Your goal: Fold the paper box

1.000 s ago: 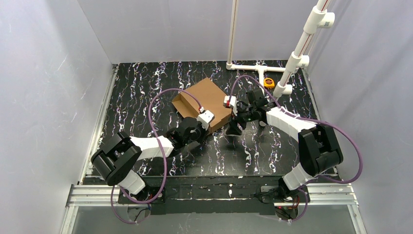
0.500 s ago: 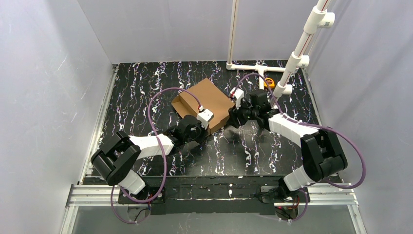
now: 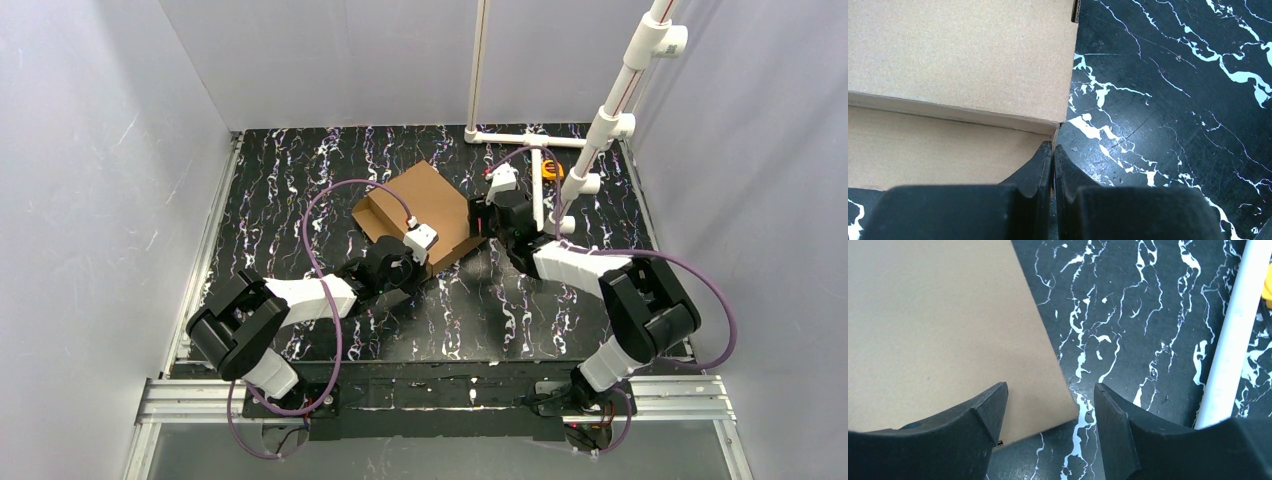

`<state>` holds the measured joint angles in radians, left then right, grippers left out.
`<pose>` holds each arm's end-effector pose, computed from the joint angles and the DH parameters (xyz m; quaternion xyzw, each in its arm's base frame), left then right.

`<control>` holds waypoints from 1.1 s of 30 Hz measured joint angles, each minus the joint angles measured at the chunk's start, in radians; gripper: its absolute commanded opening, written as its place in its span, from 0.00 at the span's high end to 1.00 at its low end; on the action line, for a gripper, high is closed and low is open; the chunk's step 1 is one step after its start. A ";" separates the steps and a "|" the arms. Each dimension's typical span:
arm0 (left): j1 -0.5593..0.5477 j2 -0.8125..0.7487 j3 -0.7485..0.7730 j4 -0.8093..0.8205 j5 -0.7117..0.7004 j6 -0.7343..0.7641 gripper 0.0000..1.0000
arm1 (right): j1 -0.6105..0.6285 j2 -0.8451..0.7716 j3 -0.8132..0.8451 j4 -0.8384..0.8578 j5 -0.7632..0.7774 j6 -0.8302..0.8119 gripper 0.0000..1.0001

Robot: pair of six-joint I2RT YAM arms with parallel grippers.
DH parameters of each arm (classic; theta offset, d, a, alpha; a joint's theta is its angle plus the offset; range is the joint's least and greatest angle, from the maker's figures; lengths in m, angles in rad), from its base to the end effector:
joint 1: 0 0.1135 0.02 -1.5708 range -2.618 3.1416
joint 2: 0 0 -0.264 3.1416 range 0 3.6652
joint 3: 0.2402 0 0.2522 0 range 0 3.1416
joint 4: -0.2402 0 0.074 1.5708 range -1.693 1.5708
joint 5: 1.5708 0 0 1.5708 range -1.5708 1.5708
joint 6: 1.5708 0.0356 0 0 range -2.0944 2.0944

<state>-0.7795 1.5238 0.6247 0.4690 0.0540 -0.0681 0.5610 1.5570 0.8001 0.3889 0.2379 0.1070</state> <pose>0.2167 -0.2169 0.1771 0.3067 0.7837 -0.2427 0.4826 0.2898 0.1722 0.2138 -0.1188 0.8128 0.0917 0.5628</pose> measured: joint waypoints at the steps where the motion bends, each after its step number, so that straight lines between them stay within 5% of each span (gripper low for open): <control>1: 0.000 0.000 0.000 0.000 0.001 0.000 1.00 | 0.001 0.010 0.000 0.011 0.017 0.024 0.28; 13: 0.002 0.000 0.000 -0.007 0.008 -0.004 1.00 | 0.005 0.075 0.000 0.032 0.031 0.193 0.31; 33: 0.005 -0.021 0.000 -0.047 -0.023 -0.010 0.99 | -0.005 0.090 0.003 0.061 -0.093 0.235 0.36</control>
<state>-0.7750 1.5028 0.6247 0.4217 0.0315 -0.0776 0.5560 1.6474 0.8028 0.4500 0.1448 0.3424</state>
